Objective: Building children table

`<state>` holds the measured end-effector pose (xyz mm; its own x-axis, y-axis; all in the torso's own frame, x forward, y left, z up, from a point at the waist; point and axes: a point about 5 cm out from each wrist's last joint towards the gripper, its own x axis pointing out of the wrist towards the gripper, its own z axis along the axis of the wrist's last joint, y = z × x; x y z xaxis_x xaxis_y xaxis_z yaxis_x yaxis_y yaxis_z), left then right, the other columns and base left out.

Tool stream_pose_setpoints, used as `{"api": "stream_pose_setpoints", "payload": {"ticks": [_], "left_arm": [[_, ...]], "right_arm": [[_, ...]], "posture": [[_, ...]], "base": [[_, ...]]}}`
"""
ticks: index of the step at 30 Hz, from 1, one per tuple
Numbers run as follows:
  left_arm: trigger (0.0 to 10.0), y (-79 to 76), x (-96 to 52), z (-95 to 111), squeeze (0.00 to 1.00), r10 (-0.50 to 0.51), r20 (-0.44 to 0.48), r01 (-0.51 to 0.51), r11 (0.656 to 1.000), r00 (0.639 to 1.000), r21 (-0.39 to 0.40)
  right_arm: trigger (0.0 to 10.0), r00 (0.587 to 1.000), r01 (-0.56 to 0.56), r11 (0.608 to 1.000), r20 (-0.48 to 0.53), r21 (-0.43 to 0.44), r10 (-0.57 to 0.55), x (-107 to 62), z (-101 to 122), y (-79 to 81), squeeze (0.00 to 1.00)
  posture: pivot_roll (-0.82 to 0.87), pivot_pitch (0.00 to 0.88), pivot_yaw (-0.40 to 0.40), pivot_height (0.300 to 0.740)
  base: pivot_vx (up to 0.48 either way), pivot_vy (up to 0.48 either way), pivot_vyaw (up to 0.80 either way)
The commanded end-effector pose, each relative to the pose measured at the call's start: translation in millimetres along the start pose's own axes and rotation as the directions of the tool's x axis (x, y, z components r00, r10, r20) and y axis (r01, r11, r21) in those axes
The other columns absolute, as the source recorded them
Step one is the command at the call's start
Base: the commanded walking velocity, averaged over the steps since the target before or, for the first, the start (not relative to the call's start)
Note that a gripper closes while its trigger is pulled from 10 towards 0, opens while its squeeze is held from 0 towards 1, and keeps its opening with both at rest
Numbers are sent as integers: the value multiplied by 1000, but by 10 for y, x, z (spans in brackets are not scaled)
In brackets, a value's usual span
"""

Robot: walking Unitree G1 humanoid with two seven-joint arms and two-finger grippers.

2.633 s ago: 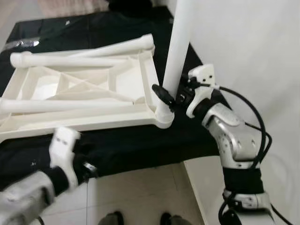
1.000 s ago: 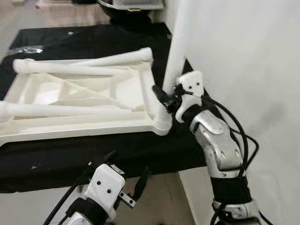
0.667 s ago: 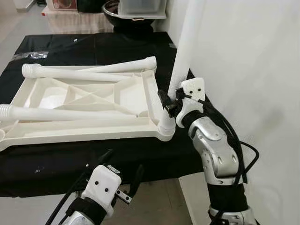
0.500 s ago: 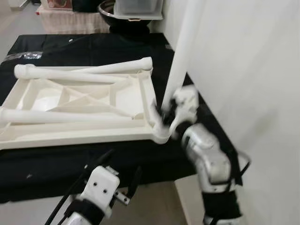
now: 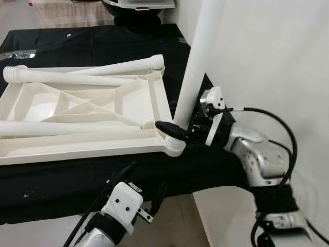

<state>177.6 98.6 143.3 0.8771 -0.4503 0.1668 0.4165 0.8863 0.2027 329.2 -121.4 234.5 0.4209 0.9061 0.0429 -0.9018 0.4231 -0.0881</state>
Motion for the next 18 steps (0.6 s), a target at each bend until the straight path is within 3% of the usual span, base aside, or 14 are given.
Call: {"api": "stream_pose_setpoints", "payload": {"ticks": [1, 9, 14, 16, 17, 18], "left_arm": [[10000, -46, 3, -35, 0, -14, -1, 14, 1000, 1000, -14], [10000, -59, 19, -52, 0, -14, 5, 14, 1000, 1000, -13], [10000, -53, 32, -67, 0, -16, 8, 16, 1000, 1000, -15], [10000, -37, 33, -73, 0, -17, 9, 17, 1000, 1000, -14], [10000, -37, 33, -73, 0, -17, 9, 17, 1000, 1000, -14], [10000, -31, 33, -78, 0, -18, 11, 18, 1000, 1000, -14]], "right_arm": [[0, 999, -46, 999, 18, -14, 46, 8, 34, -26, 0], [0, 997, -70, 998, 40, -4, 70, -28, 22, -43, 0], [0, 998, -52, 998, 48, 25, 50, -35, -99, 23, 0], [0, 989, 145, 988, -2, 48, -146, 50, -292, 138, 0], [0, 989, 145, 988, -2, 48, -146, 50, -292, 138, 0], [0, 962, 271, 961, -33, 61, -269, 97, -388, 196, 0]], "posture": [[91, 147, -107, 740], [94, 144, -107, 740], [81, 142, -103, 740], [67, 145, -100, 740], [67, 145, -100, 740], [67, 145, -100, 740]], "base": [[0, 0, 0], [0, 0, 0], [0, 0, 0], [0, 0, 0], [0, 0, 0], [0, 0, 0]]}}
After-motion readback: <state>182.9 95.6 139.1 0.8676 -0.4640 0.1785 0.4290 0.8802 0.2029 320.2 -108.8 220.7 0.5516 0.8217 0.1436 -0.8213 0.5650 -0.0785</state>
